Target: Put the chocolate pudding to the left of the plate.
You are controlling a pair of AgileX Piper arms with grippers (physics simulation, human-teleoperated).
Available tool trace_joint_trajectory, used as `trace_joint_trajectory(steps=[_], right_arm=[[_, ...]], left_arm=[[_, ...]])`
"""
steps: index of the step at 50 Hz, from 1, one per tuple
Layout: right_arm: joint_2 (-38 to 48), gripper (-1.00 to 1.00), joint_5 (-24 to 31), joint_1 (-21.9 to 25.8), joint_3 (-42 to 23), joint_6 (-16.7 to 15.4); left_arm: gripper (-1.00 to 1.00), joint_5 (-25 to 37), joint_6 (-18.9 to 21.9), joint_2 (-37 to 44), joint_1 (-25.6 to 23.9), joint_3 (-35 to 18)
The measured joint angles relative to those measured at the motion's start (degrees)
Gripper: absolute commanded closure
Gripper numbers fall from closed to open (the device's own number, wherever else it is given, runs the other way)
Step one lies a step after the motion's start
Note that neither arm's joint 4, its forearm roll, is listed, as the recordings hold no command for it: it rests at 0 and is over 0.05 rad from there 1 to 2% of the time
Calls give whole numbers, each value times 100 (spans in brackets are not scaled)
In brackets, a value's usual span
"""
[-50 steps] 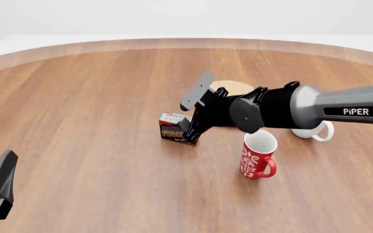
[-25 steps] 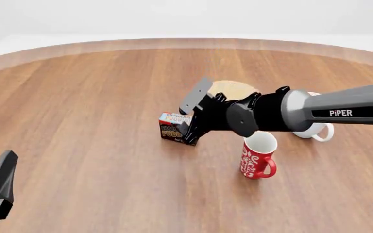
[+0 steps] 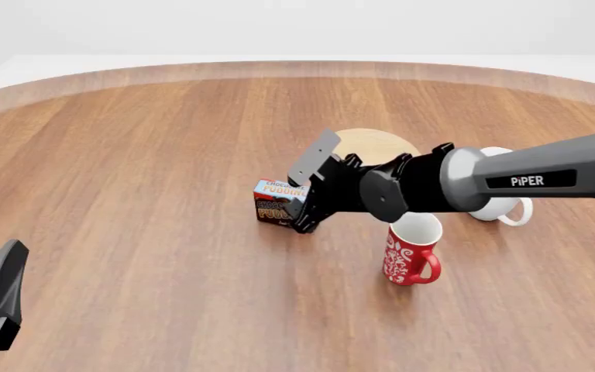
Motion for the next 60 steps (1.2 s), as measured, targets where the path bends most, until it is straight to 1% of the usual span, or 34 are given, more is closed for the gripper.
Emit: trace_joint_trajectory(steps=[60], right_arm=[[468,-100,-281,-102,-63,140]], left_arm=[[-100,0,0,0,0,0]])
